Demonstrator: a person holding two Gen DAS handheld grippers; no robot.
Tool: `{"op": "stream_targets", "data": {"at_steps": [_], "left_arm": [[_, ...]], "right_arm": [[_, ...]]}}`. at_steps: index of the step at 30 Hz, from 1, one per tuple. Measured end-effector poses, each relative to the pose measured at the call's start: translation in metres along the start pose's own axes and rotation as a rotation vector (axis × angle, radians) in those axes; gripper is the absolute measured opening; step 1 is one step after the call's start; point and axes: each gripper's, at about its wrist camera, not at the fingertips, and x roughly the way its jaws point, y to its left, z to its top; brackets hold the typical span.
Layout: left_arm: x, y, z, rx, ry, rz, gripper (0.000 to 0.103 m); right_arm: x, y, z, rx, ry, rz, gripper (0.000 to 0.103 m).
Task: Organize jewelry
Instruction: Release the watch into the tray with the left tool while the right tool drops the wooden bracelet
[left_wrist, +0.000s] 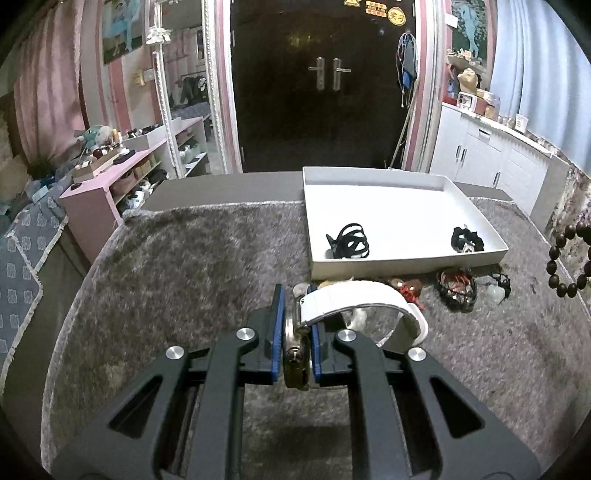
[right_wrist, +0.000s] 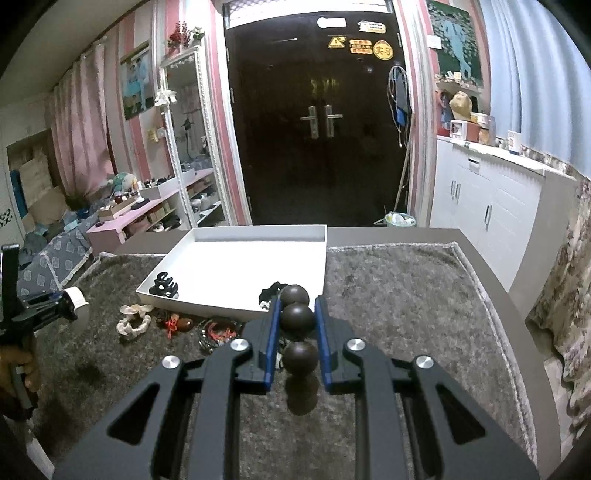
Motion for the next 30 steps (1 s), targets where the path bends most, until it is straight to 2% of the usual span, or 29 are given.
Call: {"op": "stream_targets", "data": {"at_steps": [7, 16, 25, 30], "left_arm": [[0.016, -0.014, 0.031, 0.027, -0.022, -0.013, 0.01], [0.083, -0.054, 0.076, 0.051, 0.004, -0.014, 0.01], [0.16, -0.086, 0.105, 0.045, 0.079, -0.02, 0.01], [0.198, -0.088, 0.112, 0.046, 0.138, -0.006, 0.01]], "right_arm": [[0.025, 0.011, 0.021, -0.019, 0.001, 0.04, 0.018], [0.097, 0.034, 0.049, -0.01, 0.04, 0.105, 0.018], [0.188, 0.039, 0.073, 0.041, 0.094, 0.159, 0.018], [0.23, 0.021, 0.074, 0.081, 0.16, 0.132, 0.018]]}}
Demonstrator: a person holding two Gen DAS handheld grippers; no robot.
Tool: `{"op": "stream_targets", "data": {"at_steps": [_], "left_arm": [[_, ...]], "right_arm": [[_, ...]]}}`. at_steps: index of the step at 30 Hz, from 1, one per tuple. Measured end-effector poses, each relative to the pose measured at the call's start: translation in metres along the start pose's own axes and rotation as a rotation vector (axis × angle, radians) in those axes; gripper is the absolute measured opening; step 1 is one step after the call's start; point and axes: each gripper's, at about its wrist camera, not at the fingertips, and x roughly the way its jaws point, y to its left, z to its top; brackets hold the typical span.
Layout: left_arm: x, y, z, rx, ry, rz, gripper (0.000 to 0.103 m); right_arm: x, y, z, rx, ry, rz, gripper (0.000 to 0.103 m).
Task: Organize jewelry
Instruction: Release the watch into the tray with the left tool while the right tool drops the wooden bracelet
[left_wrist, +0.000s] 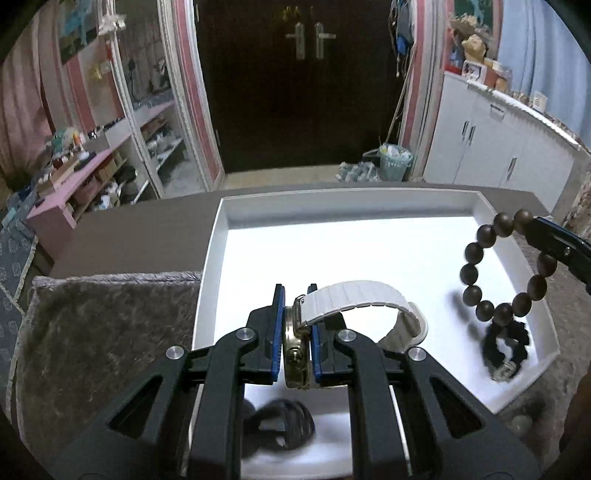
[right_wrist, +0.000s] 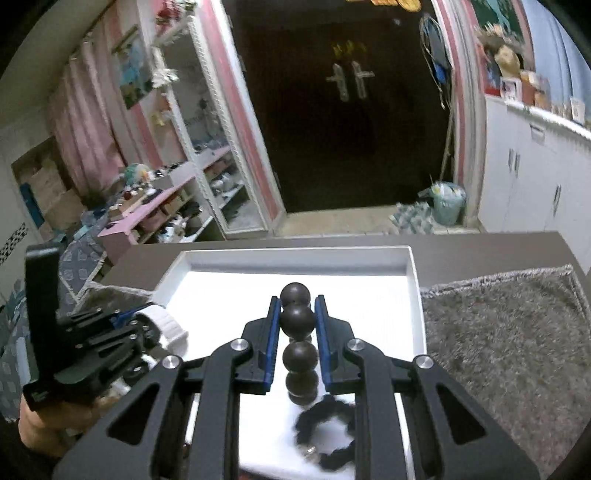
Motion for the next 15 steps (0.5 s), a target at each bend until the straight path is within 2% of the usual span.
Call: {"op": "stream_targets", "data": {"at_steps": [3, 6, 15], "left_arm": [[0.017, 0.004, 0.0, 0.019, 0.026, 0.033, 0.01], [0.03, 0.011, -0.001, 0.007, 0.058, 0.044, 0.01], [0.044, 0.013, -0.001, 0.0, 0.086, 0.039, 0.011]], "right_arm": [[0.017, -0.015, -0.001, -0.006, 0.041, -0.097, 0.018], [0.03, -0.036, -0.003, 0.017, 0.088, -0.155, 0.018], [0.049, -0.05, -0.013, 0.001, 0.152, -0.221, 0.019]]}}
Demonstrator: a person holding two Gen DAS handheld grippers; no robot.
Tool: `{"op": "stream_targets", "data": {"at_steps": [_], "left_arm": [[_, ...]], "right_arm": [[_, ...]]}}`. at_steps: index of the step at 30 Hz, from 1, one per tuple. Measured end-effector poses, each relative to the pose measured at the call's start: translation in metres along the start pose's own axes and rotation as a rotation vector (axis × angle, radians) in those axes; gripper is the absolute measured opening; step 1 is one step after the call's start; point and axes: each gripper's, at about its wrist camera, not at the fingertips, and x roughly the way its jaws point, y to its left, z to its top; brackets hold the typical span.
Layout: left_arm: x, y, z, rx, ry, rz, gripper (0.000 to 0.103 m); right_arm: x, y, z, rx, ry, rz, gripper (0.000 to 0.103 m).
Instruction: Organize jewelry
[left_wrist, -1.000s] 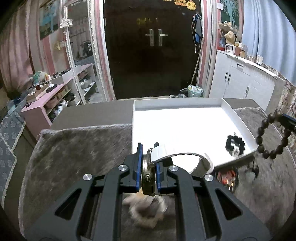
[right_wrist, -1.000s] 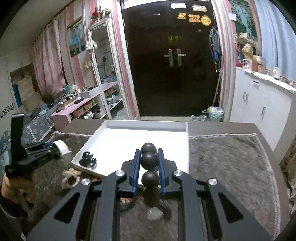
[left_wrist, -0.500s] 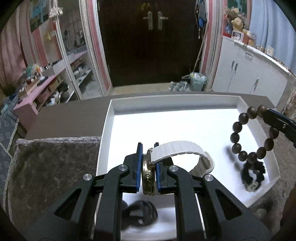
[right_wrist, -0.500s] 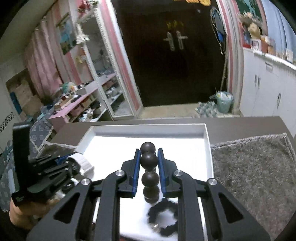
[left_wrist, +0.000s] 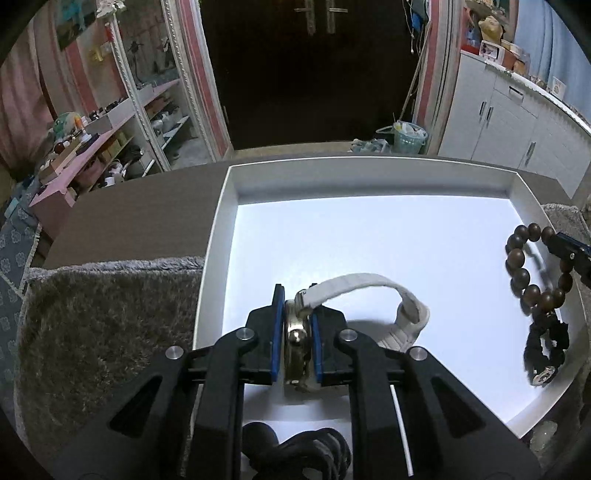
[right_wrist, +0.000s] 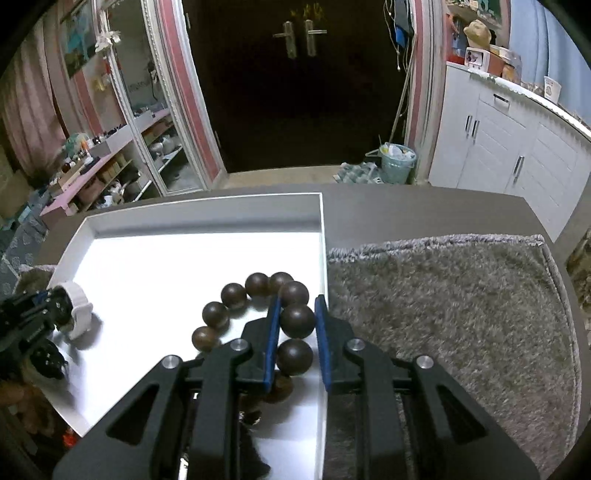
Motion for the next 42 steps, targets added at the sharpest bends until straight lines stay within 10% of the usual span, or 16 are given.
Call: {"op": "stream_targets", "data": {"at_steps": [16, 32, 42], "left_arm": [[-0.055, 0.023, -0.001, -0.024, -0.088, -0.082, 0.049], [-0.165, 0.108, -0.195, -0.146, -0.163, 0.004, 0.058], [-0.16, 0.079, -0.2, -0.125, -0.123, -0.05, 0.059]], "right_arm": [[-0.075, 0.007, -0.005, -0.078, -0.152, -0.018, 0.059], [-0.19, -0.028, -0.186, -0.011, -0.182, -0.025, 0.059], [-0.191, 0.013, -0.188, -0.023, -0.201, 0.056, 0.059]]}}
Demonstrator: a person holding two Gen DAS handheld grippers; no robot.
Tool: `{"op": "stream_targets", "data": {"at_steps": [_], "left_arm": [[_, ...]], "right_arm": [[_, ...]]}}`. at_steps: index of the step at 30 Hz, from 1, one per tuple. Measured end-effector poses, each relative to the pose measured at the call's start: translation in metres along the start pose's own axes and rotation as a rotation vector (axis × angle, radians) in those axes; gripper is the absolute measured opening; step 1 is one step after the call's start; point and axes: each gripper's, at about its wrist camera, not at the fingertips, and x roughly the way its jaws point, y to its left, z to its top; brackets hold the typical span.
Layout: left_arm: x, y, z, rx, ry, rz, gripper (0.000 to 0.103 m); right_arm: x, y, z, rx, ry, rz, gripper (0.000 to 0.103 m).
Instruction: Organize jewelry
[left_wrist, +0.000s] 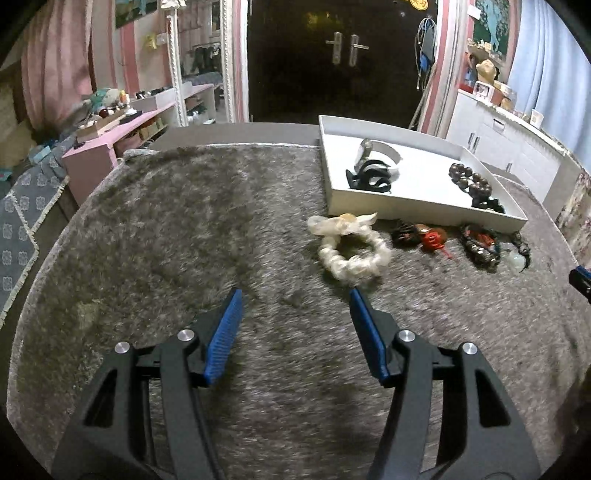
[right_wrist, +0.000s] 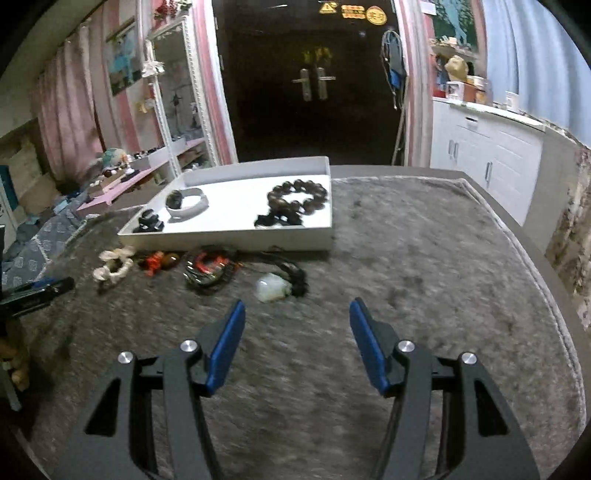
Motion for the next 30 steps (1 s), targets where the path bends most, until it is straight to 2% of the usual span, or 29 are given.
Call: {"op": "stream_targets", "data": {"at_steps": [5, 10, 13, 19, 24, 29, 30], "left_arm": [[-0.004, -0.009, 0.016, 0.014, -0.042, -0.006, 0.059], [0.004, -0.014, 0.026, 0.032, -0.055, -0.028, 0.059], [0.01, -0.018, 0.028, 0.031, -0.053, -0.042, 0.059], [0.03, -0.018, 0.031, 0.019, -0.01, -0.022, 0.059], [0.04, -0.011, 0.031, 0.001, 0.0, -0.024, 0.059], [0.049, -0.01, 0.027, -0.002, 0.015, -0.044, 0.058], [0.05, -0.011, 0.026, 0.0, 0.016, -0.048, 0.058]], "right_arm": [[0.005, 0.014, 0.013, 0.002, -0.016, 0.034, 0.057], [0.018, 0.045, 0.018, -0.065, -0.022, 0.135, 0.041], [0.031, 0.061, 0.018, -0.086, 0.002, 0.159, 0.038], [0.061, 0.082, 0.015, -0.093, 0.062, 0.138, 0.038], [0.081, 0.075, 0.016, -0.026, 0.106, 0.096, 0.037], [0.101, 0.073, 0.015, -0.004, 0.159, 0.089, 0.024], [0.103, 0.073, 0.014, -0.003, 0.167, 0.091, 0.016]]}}
